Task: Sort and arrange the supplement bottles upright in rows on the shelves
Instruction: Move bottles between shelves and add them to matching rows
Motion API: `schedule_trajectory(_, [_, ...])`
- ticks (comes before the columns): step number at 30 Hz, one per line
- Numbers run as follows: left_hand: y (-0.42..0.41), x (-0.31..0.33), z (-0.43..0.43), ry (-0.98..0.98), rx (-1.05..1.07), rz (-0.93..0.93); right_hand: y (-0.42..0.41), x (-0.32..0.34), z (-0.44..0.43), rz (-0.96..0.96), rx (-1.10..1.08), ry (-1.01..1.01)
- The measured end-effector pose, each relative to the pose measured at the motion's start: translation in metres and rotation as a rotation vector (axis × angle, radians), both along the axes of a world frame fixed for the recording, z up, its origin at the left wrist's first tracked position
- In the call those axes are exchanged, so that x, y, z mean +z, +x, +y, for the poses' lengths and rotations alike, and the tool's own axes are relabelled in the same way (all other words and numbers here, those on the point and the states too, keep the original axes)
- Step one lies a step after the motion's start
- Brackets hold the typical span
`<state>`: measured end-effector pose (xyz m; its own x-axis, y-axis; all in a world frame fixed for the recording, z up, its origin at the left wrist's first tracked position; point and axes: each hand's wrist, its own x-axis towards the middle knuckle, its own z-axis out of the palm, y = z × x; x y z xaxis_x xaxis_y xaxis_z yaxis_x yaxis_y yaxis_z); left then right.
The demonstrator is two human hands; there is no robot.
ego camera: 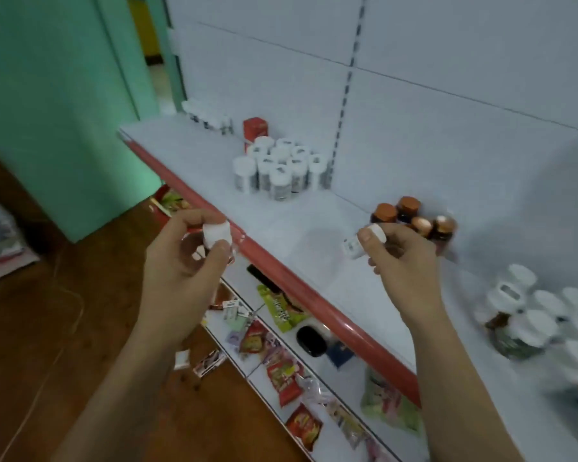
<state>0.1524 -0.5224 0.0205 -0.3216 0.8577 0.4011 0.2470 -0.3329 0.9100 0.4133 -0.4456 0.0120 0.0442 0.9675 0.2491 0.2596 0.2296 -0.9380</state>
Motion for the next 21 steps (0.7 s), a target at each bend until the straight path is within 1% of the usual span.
schedule_trajectory(4, [-0.089, -0.012, 0.003, -0.031, 0.231, 0.024, -0.119, -0.006, 0.051, -0.079, 0.232, -0.036])
schedule_trajectory(10, [-0.204, -0.027, 0.049, -0.084, 0.489, -0.051, -0.27, -0.019, 0.122, -0.16, 0.436, -0.007])
schedule_trajectory(14, [-0.267, -0.032, 0.105, -0.114, 0.556, -0.078, -0.345, -0.03, 0.187, -0.248, 0.48, 0.0])
schedule_trajectory(16, [-0.295, -0.029, 0.133, -0.134, 0.565, -0.083, -0.377, -0.029, 0.218, -0.261, 0.473, -0.006])
schedule_trajectory(21, [-0.358, -0.025, 0.201, -0.144, 0.578, -0.099, -0.442, -0.022, 0.287, -0.275, 0.49, -0.093])
